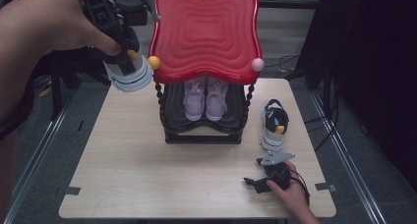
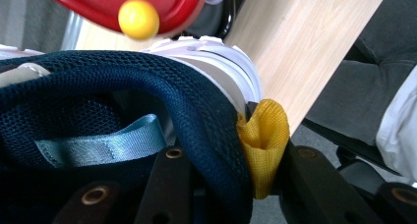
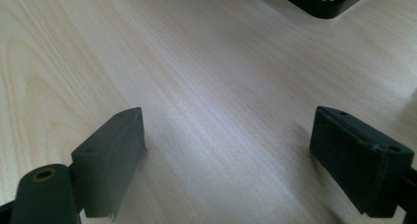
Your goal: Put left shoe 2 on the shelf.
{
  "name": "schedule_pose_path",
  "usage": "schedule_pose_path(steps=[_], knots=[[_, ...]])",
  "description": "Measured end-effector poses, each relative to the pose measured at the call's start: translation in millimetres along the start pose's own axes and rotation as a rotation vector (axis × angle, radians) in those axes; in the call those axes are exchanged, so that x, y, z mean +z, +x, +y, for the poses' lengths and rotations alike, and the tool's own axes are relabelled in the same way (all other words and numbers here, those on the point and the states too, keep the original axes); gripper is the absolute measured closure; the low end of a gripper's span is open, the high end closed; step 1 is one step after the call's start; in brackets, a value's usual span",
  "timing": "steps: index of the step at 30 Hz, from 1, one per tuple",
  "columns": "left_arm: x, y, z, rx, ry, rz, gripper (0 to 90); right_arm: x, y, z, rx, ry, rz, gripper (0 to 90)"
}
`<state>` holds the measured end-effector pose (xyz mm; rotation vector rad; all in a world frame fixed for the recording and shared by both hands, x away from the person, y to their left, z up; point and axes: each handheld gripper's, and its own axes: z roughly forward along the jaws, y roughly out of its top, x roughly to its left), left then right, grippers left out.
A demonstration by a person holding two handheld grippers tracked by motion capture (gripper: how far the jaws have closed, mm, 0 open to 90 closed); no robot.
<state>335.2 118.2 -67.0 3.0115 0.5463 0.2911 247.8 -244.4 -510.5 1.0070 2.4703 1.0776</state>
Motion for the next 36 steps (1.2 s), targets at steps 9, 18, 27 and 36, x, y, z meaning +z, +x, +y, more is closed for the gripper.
schedule_pose_path(steps=[9,18,27,36], knots=[[-12.5,-7.2,18.1,0.046,-0.019,0.047,72.7,0.1,-0.1,0.0,0.000,-0.002,0.001,13.0],[-14.0,-12.5,38.6,0.111,-0.035,0.094,72.7,0.1,-0.1,0.0,0.000,-0.001,0.001,13.1],[-12.3,-18.6,56.2,0.162,-0.059,0.129,72.7,0.1,-0.1,0.0,0.000,-0.001,0.001,13.1],[-4.9,-20.9,69.9,0.206,-0.061,0.184,72.8,0.1,-0.1,0.0,-0.001,-0.001,0.001,13.1]])
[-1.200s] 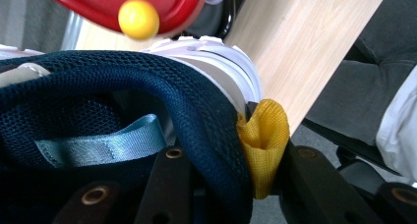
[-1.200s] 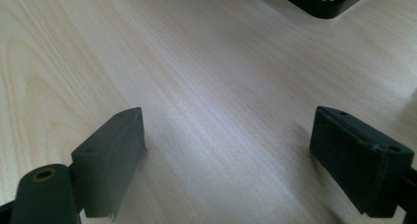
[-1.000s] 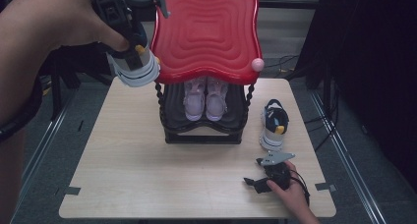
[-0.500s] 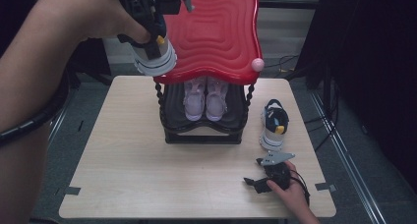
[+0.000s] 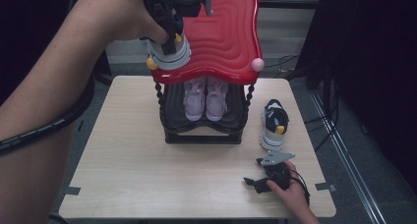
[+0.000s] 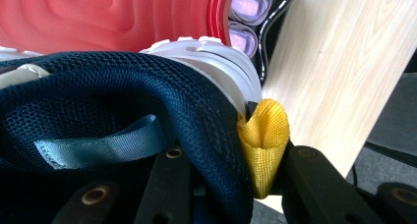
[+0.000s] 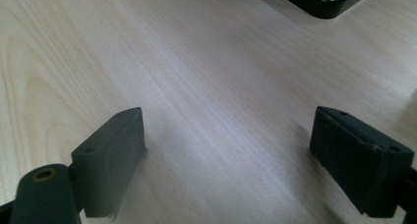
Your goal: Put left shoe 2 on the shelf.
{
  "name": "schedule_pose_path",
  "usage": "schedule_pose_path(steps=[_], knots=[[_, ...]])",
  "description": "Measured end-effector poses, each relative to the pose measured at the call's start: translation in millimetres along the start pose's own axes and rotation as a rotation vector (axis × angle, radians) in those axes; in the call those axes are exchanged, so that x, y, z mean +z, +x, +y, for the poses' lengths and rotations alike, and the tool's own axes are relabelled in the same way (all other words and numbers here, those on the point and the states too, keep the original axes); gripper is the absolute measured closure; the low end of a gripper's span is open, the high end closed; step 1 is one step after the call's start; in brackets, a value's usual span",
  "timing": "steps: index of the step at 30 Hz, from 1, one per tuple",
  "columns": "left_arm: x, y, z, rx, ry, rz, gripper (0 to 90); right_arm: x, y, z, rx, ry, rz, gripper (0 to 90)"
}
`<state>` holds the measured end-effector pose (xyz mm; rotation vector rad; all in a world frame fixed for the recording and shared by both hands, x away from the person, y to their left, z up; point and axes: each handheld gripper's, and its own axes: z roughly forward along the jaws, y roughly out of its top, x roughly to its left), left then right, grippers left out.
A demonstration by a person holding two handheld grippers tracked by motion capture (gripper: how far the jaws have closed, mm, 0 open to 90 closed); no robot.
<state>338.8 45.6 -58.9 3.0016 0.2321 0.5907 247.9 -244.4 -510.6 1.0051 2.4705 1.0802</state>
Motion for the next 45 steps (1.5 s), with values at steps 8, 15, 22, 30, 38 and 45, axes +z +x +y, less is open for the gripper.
schedule_pose_path(steps=[8,15,22,30,38,45], knots=[[9.9,-1.1,14.5,0.052,-0.011,0.019,72.8,0.0,0.0,0.0,0.001,0.000,0.000,13.0],[18.2,-0.2,23.3,0.083,-0.013,0.043,72.8,0.0,0.0,0.0,0.000,0.000,0.000,13.1],[31.8,3.1,31.7,0.147,-0.005,0.073,72.7,0.0,-0.2,0.0,-0.001,0.000,0.001,13.1],[52.3,8.8,37.6,0.180,0.004,0.063,72.6,0.0,-0.2,0.0,-0.001,0.000,0.001,13.1],[63.1,16.9,40.6,0.200,-0.001,0.078,72.4,-0.2,-0.1,0.0,-0.001,0.002,-0.002,13.0],[69.2,20.9,41.3,0.205,0.008,0.068,71.8,-0.2,-0.1,0.0,-0.001,0.001,-0.001,13.1]])
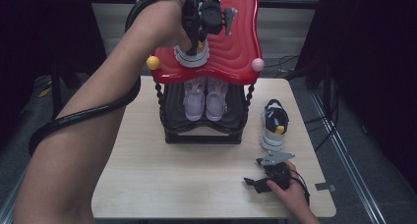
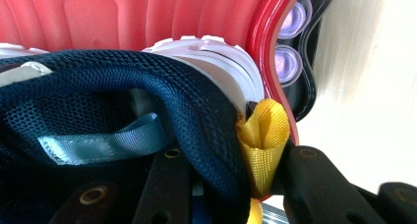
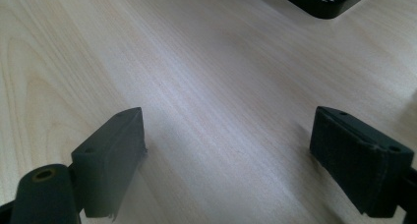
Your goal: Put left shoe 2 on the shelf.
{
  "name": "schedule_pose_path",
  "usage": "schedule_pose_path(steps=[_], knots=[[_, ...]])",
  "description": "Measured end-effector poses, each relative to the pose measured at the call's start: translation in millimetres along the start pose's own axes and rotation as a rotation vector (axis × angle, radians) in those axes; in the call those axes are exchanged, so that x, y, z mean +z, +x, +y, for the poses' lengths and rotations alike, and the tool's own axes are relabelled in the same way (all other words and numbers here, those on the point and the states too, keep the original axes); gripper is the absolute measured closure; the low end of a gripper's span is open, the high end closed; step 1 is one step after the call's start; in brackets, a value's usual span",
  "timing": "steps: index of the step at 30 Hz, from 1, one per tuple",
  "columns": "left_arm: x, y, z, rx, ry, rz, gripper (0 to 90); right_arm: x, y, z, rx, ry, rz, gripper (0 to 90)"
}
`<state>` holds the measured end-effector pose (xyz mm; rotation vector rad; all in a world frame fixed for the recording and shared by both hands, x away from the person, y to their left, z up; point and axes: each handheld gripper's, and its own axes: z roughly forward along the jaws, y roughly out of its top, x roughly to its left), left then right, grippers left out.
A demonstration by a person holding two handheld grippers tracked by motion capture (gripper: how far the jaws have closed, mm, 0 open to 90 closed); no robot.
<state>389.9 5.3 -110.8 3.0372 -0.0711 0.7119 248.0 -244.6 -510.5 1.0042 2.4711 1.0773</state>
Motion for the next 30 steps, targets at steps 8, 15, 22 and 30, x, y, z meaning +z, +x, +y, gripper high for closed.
schedule_pose_path(steps=[8,15,22,30], knots=[[2.6,2.0,1.5,0.024,0.016,0.010,71.2,0.0,0.0,0.0,0.000,0.000,-0.001,13.0],[6.9,3.6,2.0,0.032,0.017,0.009,70.8,0.0,0.0,0.0,0.000,0.000,-0.001,13.1],[9.1,5.0,1.6,0.025,0.008,0.006,70.2,0.0,-0.1,0.0,0.000,0.000,-0.001,13.1],[10.2,5.7,-0.2,0.016,0.012,0.002,70.1,0.0,0.0,0.0,0.000,0.000,-0.001,13.1]])
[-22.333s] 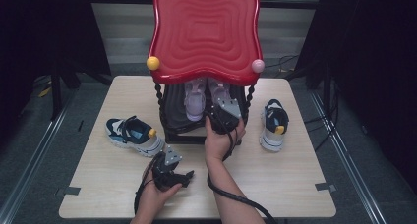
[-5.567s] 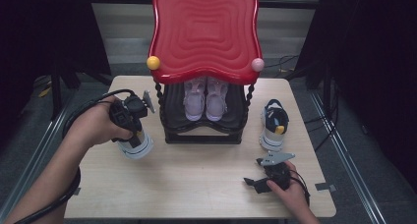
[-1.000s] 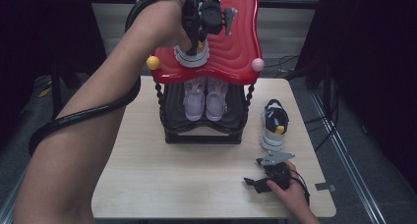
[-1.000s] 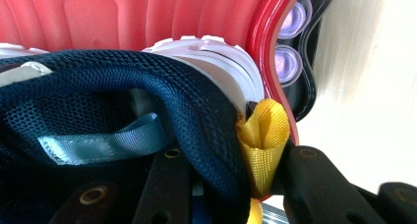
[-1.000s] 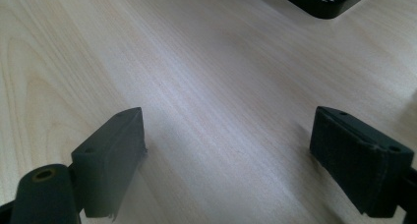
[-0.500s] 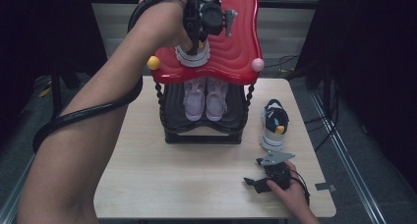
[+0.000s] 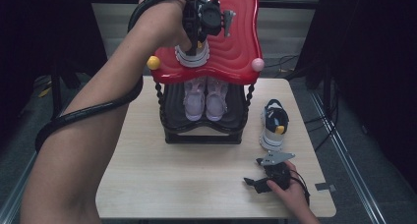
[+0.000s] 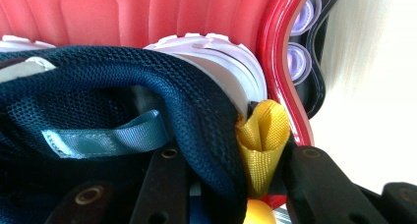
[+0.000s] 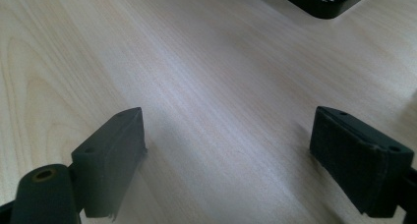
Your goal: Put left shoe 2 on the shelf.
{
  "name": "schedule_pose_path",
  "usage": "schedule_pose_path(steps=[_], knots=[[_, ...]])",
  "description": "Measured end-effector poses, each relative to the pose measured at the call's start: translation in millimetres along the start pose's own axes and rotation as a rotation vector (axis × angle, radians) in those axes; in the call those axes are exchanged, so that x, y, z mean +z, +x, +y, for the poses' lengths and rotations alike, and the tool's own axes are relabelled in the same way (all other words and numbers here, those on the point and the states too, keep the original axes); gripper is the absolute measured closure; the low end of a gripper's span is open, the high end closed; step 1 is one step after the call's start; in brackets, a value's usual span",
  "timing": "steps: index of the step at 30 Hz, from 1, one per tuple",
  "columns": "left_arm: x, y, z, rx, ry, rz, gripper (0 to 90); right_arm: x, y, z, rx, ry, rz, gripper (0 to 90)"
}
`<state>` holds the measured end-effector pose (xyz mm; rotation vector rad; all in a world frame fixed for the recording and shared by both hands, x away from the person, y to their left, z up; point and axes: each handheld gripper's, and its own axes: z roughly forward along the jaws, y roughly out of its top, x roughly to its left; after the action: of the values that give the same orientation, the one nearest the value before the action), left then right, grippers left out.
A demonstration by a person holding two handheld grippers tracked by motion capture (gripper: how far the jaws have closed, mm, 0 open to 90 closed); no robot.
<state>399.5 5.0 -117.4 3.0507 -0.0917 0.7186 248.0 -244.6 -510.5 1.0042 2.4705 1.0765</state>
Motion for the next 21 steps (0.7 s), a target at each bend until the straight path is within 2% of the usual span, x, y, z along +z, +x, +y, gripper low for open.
schedule_pose_path(steps=[6,8,13,21], knots=[[-1.1,1.5,-3.0,-0.019,-0.025,0.004,67.6,0.0,0.0,0.0,0.000,0.000,0.000,13.1],[-1.6,2.2,-4.1,-0.014,-0.014,0.004,67.0,0.0,0.0,0.0,0.000,0.000,0.000,13.1],[-2.6,3.3,-5.5,-0.020,-0.022,0.009,65.7,0.0,0.0,0.0,0.000,0.000,0.000,13.1],[-4.3,6.5,-7.5,-0.067,-0.045,0.014,59.5,0.0,0.0,0.0,0.000,0.000,0.000,13.1]])
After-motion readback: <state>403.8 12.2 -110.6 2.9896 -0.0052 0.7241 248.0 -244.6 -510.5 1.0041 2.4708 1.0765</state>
